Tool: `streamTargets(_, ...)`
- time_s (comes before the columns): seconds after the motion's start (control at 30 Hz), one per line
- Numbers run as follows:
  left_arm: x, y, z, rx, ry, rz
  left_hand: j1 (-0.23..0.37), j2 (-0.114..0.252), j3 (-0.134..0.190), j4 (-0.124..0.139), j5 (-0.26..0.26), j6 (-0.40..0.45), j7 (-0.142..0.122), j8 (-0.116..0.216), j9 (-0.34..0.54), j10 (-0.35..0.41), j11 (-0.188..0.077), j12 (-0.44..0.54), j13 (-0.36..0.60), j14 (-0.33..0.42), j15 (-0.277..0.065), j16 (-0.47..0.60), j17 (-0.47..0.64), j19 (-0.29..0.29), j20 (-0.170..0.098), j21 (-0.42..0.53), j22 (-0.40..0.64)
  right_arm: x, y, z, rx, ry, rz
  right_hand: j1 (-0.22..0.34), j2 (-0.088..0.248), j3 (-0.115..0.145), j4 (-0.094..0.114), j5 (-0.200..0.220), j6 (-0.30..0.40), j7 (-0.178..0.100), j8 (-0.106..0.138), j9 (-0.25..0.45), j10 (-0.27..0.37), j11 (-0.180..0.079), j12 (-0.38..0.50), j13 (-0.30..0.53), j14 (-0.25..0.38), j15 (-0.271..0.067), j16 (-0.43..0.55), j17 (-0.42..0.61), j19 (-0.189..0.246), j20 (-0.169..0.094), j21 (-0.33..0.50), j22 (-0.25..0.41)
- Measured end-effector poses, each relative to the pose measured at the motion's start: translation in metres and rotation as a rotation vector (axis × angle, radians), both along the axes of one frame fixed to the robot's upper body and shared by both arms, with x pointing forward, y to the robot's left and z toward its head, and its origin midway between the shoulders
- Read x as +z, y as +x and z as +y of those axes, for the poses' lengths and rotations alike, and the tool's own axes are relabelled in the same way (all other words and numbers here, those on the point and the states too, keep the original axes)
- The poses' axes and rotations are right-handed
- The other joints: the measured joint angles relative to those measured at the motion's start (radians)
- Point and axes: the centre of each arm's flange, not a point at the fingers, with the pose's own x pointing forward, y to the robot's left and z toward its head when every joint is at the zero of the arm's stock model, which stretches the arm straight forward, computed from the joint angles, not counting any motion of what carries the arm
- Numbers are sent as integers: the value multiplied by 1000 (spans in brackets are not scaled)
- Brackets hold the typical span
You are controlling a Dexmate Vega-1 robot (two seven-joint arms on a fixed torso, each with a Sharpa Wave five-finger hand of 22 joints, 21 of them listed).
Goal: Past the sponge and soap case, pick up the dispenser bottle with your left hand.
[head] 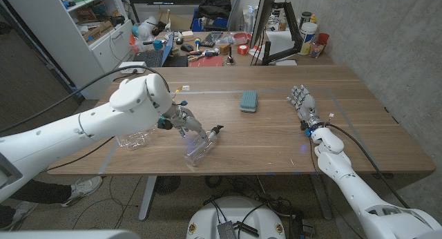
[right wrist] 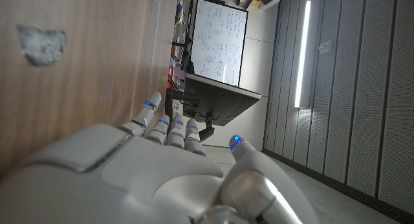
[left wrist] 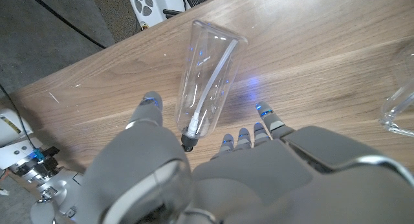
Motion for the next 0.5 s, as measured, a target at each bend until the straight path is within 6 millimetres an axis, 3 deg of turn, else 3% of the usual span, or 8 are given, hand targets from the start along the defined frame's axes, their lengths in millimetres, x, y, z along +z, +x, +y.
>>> streamTargets(0.5,-3,-1,-2,52,49,-31,-8,8,-16,16,-2,0,0,0,0,0,0,4,0,0,0,4,5,4,-4,0,0,-8,8,4,15,46,-14,0,0,0,0,0,4,-4,0,0,4,-4,0,0,0,0,0,0,4,-4,-8,0)
